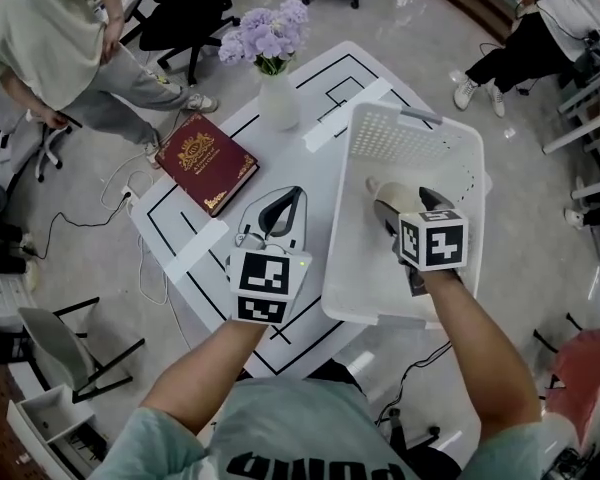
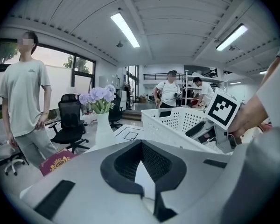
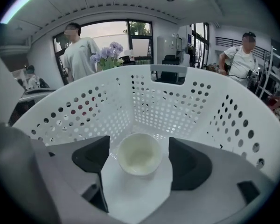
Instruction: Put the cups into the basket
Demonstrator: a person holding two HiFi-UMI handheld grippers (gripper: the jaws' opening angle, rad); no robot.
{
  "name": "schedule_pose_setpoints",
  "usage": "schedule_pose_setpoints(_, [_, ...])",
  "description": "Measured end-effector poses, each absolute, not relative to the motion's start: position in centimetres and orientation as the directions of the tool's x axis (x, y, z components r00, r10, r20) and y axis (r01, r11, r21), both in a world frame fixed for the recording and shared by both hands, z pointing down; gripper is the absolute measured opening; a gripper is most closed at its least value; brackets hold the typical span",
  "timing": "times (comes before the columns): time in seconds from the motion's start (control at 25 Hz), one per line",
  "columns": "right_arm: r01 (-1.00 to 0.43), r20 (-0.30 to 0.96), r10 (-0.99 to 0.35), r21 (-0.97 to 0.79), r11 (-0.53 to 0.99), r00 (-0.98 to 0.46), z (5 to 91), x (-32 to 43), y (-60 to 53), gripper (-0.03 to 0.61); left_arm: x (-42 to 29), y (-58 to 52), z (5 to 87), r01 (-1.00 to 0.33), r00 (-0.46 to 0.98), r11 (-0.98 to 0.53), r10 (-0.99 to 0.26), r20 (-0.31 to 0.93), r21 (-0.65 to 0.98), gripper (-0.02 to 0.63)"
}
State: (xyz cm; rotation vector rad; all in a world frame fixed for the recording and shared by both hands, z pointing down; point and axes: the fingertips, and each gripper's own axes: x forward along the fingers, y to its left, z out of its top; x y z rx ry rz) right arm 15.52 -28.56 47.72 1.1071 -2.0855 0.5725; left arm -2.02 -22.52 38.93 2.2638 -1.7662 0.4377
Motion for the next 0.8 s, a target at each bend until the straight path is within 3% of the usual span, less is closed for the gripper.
schedule_pose_setpoints(0.72, [-0.830,0.478,-0.719,-0.039,0.557,-0.505,33.2,13.0,-24.1,0.382,-2.3,-17.7,35.1,-0.968,0.240,-0.252,-0.917,0.319,0.005,0.005])
schedule_pose_setpoints(0.76, [-0.837,0.461,-0.735,-0.032,0.546,-0.497,32.6,13.0,-23.6,0.348,-2.3,-17.3,35.0,-0.967,0.243,-0.255,-0.917,0.317,0.005,0.005])
schedule_pose_setpoints(0.8, [-0.845,0.446,-0.750,-0.027,0.535,-0.489,32.1,13.1,-23.0,0.231,-2.3,-16.9,34.9,-0.967,0.245,-0.257,-0.917,0.316,0.004,0.005])
